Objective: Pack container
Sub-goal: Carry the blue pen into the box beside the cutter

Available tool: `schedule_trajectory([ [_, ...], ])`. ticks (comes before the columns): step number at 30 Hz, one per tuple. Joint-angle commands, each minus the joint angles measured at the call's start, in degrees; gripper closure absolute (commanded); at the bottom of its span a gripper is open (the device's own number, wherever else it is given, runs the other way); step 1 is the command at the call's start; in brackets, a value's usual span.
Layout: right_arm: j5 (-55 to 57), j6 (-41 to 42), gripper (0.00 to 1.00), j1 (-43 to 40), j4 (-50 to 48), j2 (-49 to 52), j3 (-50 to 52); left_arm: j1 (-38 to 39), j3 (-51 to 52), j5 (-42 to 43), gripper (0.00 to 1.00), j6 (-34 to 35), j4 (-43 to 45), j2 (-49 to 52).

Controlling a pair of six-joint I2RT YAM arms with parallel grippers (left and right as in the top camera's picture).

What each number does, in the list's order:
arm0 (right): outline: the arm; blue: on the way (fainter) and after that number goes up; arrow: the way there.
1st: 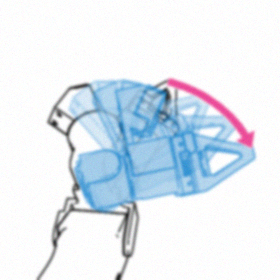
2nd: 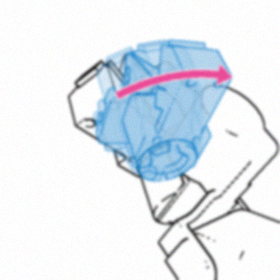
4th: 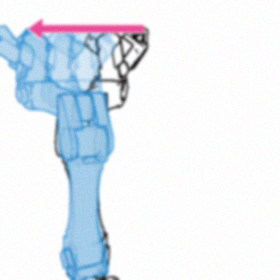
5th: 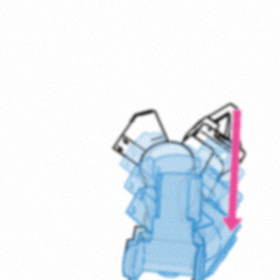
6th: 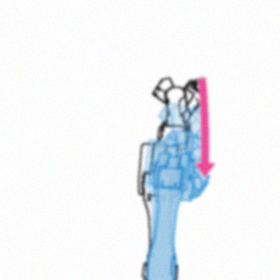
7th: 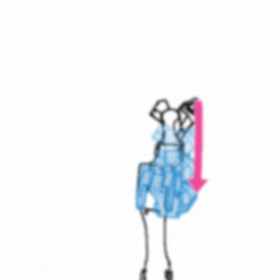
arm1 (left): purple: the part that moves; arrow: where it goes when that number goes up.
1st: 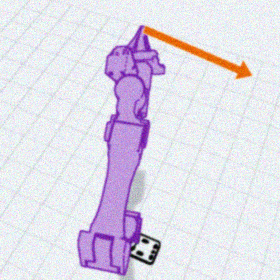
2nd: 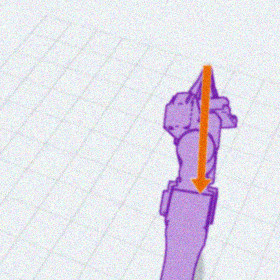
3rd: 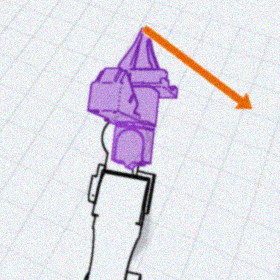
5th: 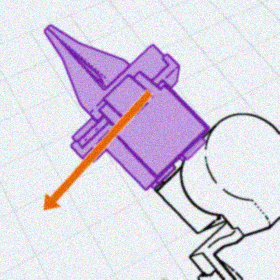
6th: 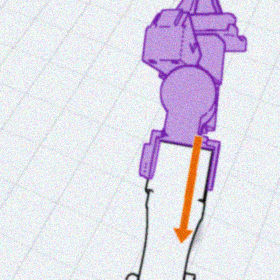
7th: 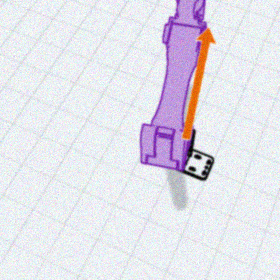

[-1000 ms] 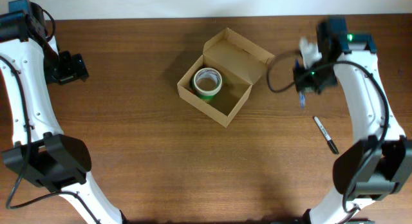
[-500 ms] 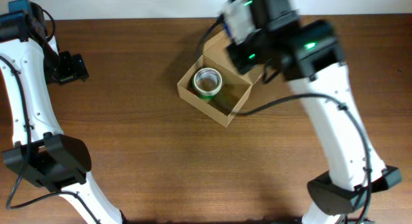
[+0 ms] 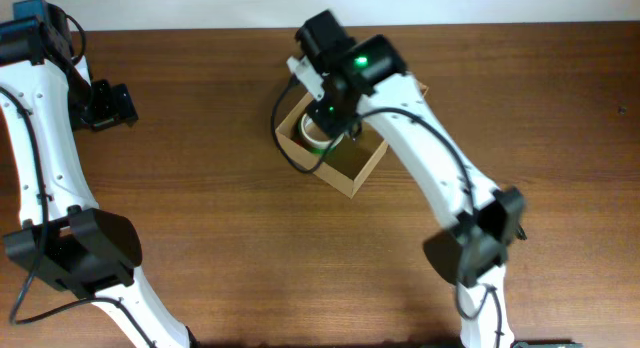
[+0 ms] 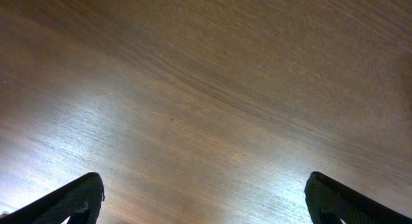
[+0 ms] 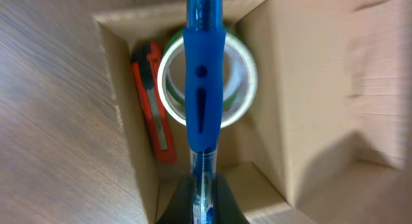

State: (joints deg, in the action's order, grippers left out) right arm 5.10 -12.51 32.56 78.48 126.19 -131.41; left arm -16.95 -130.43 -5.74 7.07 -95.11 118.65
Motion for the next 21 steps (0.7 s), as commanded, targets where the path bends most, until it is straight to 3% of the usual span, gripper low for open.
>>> schedule_trajectory([
  [1, -0.6, -0.8, 0.96, 0.0, 0.2, 3.6, 0.3, 0.0, 0.1, 0.6, 0.00, -0.3, 0.0, 0.3],
  [14, -6.2, -4.3, 0.96, -0.6, 0.2, 7.5, 1.4, 0.0, 0.1, 0.6, 0.00, -0.3, 0.0, 0.3],
  [21, -7.9, -4.9, 0.96, -0.7, -0.9, 7.5, 6.9, 0.0, 0.1, 0.6, 0.00, -0.3, 0.0, 0.3],
])
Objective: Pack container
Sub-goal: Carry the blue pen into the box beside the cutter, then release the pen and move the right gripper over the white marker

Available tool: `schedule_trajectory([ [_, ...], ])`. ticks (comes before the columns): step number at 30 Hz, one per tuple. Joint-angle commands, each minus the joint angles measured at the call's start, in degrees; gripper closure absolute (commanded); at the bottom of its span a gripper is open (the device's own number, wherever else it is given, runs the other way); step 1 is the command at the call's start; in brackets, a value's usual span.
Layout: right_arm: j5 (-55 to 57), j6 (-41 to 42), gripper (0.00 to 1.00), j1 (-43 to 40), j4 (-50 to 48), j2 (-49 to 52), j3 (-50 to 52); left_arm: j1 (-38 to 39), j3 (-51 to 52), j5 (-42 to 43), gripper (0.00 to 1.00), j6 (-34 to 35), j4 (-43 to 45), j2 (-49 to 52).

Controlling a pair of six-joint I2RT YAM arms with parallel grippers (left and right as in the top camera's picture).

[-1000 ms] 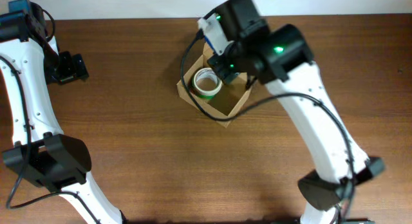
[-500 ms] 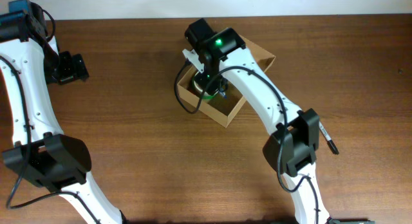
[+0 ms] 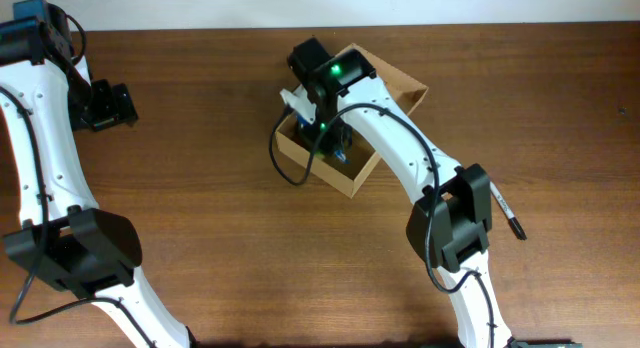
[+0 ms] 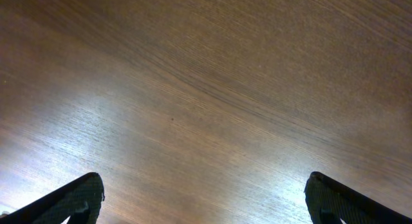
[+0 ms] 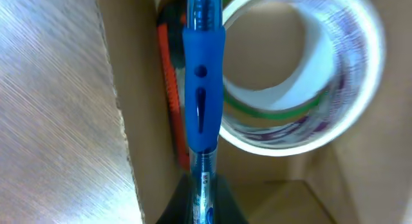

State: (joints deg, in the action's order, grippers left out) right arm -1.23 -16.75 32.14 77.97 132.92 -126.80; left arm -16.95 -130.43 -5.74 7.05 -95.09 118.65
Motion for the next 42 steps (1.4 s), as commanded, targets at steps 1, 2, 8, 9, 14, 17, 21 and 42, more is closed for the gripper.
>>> schedule_trajectory([
  [1, -1.6, -0.7, 0.96, -0.2, -0.4, 0.7, 2.8, 0.0, 0.1, 0.6, 0.00, -0.3, 0.0, 0.3],
  [2, -1.6, -0.7, 0.96, -0.2, -0.5, 0.7, 3.2, 0.0, 0.1, 0.6, 0.00, -0.3, -0.1, 0.3],
  [8, -1.6, -0.7, 0.96, -0.2, -0.7, 0.7, 3.9, 0.0, 0.1, 0.6, 0.00, -0.3, -0.1, 0.3],
  [9, -1.6, -0.7, 0.95, -0.2, -0.6, 0.7, 3.9, 0.0, 0.1, 0.6, 0.00, -0.3, -0.1, 0.3],
  [14, -2.3, -1.1, 0.92, -0.2, -0.3, 0.7, 4.0, 0.0, 0.1, 0.6, 0.00, -0.3, -0.1, 0.3],
  [17, -3.1, -1.5, 0.91, 0.0, -0.3, 0.7, 4.1, 0.0, 0.1, 0.6, 0.00, -0.3, -0.1, 0.3],
  [21, -3.1, -1.9, 0.89, 0.5, -0.3, 0.7, 4.1, 0.0, 0.1, 0.6, 0.00, -0.3, -0.1, 0.3],
  [42, 2.1, -2.5, 0.69, 0.0, -0.2, -2.0, 3.7, 0.0, 0.1, 0.6, 0.00, -0.3, -0.1, 0.3],
])
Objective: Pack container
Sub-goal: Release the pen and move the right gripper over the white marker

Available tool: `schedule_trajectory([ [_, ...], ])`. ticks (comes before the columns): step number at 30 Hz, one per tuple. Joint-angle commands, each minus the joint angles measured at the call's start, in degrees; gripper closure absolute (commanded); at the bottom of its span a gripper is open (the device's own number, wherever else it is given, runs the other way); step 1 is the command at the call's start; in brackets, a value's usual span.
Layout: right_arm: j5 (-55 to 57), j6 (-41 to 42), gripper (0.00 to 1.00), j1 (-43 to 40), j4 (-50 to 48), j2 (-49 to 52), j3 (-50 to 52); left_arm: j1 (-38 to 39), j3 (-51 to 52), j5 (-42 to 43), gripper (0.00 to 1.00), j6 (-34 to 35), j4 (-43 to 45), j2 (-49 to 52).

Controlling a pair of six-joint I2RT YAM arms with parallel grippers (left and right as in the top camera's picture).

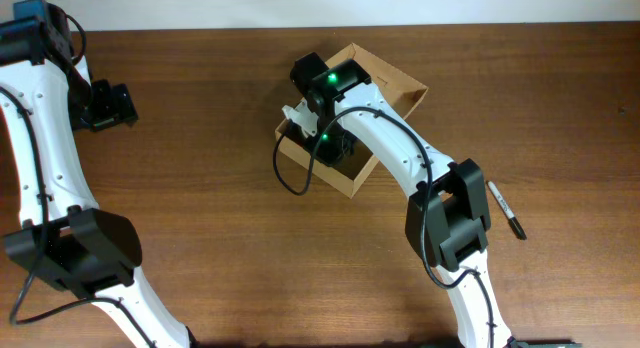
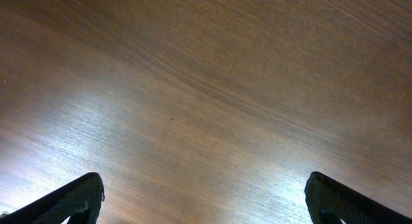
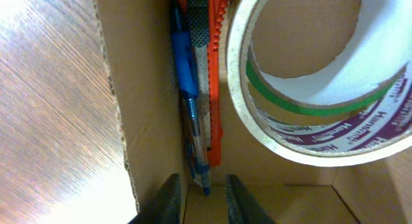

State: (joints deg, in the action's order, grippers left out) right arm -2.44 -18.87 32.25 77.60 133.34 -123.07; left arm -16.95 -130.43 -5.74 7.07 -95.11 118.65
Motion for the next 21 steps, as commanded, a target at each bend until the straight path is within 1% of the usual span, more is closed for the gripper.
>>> schedule_trajectory([
  [1, 4.5, -0.3, 0.67, -0.2, 0.3, -3.9, -0.3, 0.0, 0.1, 0.6, 0.00, -0.3, 0.0, 0.3],
  [5, 7.8, -0.1, 0.62, -0.8, 1.6, -11.8, -0.8, 0.0, 0.1, 0.6, 0.00, -0.3, 0.0, 0.3],
  [7, 10.1, 1.3, 0.59, -1.6, 2.0, -16.7, -0.7, 0.0, 0.1, 0.6, 0.00, -0.3, 0.0, 0.3],
  [12, 12.2, 1.8, 0.58, -6.4, 2.6, -28.7, -0.5, 0.0, 0.1, 0.6, 0.00, -0.3, 0.0, 0.3],
  [17, 16.2, 1.7, 0.57, -15.6, 2.1, -40.0, 3.4, 0.0, 0.1, 0.6, 0.00, -0.3, 0.0, 0.3],
  [21, 16.4, -1.3, 0.51, -26.9, -2.0, -48.3, 14.7, 0.0, 0.1, 0.6, 0.00, -0.3, 0.0, 0.3],
])
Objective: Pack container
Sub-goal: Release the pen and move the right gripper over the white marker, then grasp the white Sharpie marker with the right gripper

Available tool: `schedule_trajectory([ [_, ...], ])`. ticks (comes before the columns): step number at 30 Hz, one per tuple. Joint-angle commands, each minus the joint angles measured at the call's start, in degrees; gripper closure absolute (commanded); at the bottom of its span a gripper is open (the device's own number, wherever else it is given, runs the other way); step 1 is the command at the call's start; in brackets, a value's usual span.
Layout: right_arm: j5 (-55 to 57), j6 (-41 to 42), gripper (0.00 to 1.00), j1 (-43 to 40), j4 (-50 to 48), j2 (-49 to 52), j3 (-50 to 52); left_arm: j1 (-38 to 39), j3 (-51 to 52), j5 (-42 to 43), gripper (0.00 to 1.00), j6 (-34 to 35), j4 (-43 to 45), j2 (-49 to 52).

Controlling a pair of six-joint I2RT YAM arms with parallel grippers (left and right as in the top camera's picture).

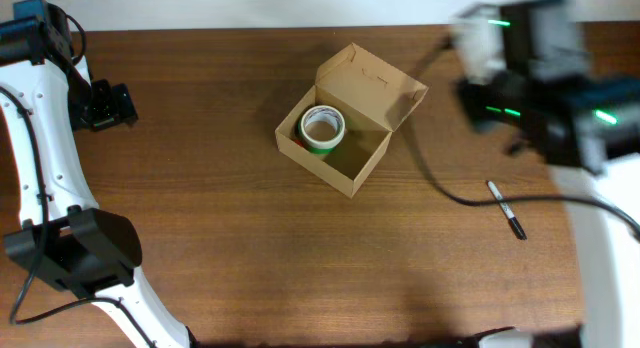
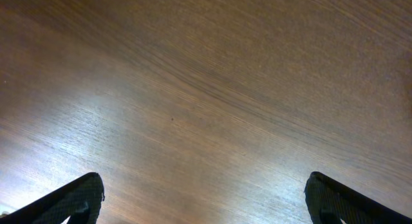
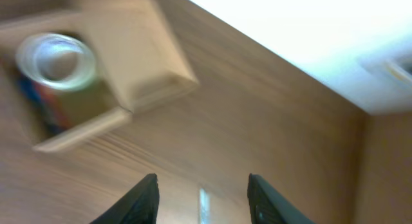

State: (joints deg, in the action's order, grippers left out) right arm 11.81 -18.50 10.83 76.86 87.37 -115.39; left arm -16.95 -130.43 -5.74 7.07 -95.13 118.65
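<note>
The open cardboard box (image 1: 352, 138) stands mid-table, and the right wrist view shows it too (image 3: 154, 63). Inside is a tape roll (image 1: 322, 128), also seen blurred (image 3: 56, 58). Blurred blue and orange shapes (image 3: 40, 102) lie beside the roll. A black marker (image 1: 505, 209) lies on the table right of the box, a pale streak (image 3: 204, 206) between my right fingers. My right gripper (image 3: 203, 201) is open and empty, high over the table to the right of the box. At the far left, my left gripper (image 2: 206, 198) is open over bare wood.
The box's flap (image 1: 375, 83) stands open towards the back right. The right arm (image 1: 545, 78) is a blur over the table's right part. The left arm (image 1: 45, 138) runs along the left edge.
My right gripper was open down inside the box, over the blue pen lying beside the orange cutter. Now it is out of the box, up and to the right near the marker.
My right gripper held a blue pen above the box, over the tape roll. Then it held the pen lower, inside the box. Then the pen lay along the box wall by the orange cutter, jaws open. Now the gripper is away, empty. The left arm never moved.
</note>
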Motion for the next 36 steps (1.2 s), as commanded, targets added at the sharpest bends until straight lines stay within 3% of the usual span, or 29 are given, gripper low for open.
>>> schedule_trajectory([
  [1, 2.2, -2.8, 0.50, -9.0, -3.3, -4.1, 11.2, 0.0, 0.1, 0.6, 0.00, -0.3, 0.0, 0.3],
  [7, -2.5, -10.1, 0.49, -23.6, -14.7, -7.0, 31.9, 0.0, 0.1, 0.6, 0.00, -0.3, 0.0, 0.3],
  [12, -4.3, -12.9, 0.46, -28.2, -18.6, -3.8, 41.3, 0.0, 0.1, 0.6, 0.00, -0.3, 0.0, 0.3],
  [36, -8.0, -14.3, 0.44, -24.6, -14.2, 19.3, 42.9, 0.0, 0.1, 0.6, 0.00, -0.3, 0.0, 0.3],
])
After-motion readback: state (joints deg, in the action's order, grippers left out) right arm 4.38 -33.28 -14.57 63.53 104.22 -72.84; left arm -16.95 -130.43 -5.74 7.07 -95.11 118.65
